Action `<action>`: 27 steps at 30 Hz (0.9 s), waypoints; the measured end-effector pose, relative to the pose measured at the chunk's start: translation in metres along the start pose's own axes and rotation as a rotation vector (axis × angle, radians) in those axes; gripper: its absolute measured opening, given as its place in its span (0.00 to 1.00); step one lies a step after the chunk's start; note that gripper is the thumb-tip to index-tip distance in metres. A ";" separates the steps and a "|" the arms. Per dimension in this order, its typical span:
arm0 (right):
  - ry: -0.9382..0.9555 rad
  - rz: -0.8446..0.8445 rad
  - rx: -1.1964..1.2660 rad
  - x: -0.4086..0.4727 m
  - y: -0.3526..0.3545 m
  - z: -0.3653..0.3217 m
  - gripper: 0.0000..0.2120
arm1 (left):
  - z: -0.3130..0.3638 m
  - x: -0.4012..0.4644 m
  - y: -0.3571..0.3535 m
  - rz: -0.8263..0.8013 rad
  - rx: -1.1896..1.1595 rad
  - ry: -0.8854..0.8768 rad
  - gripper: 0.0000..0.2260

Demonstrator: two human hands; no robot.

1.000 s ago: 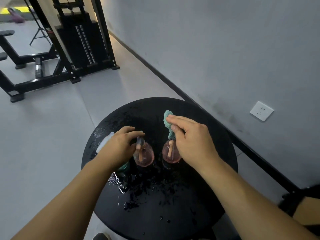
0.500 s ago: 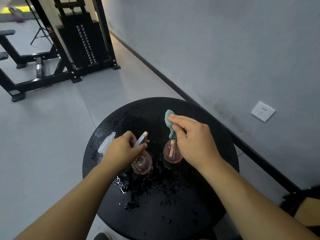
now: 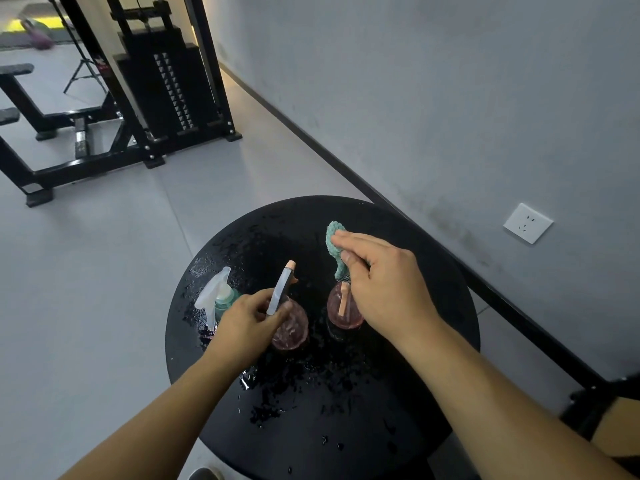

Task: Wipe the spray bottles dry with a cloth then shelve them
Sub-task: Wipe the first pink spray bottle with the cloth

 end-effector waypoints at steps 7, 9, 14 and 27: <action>-0.007 0.011 0.004 -0.001 0.006 0.001 0.16 | 0.003 0.002 0.005 0.042 -0.147 0.102 0.03; -0.006 0.021 0.002 0.000 0.008 0.000 0.16 | 0.003 0.005 0.016 0.065 -0.214 0.126 0.04; 0.014 0.022 0.016 0.000 0.007 -0.007 0.16 | 0.016 0.006 0.039 0.037 -0.611 0.168 0.08; 0.101 -0.092 -0.068 -0.009 -0.031 -0.025 0.16 | 0.063 -0.013 0.069 0.063 -0.930 0.086 0.10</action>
Point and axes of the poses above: each hand's wrist, its own x-axis towards the middle knuckle, its own y-axis out of the back of the hand, z = x × y, the point moved 8 cm from there along x, towards the middle knuckle, and after that the axes turned 10 degrees about x, right-handed, at the moved point
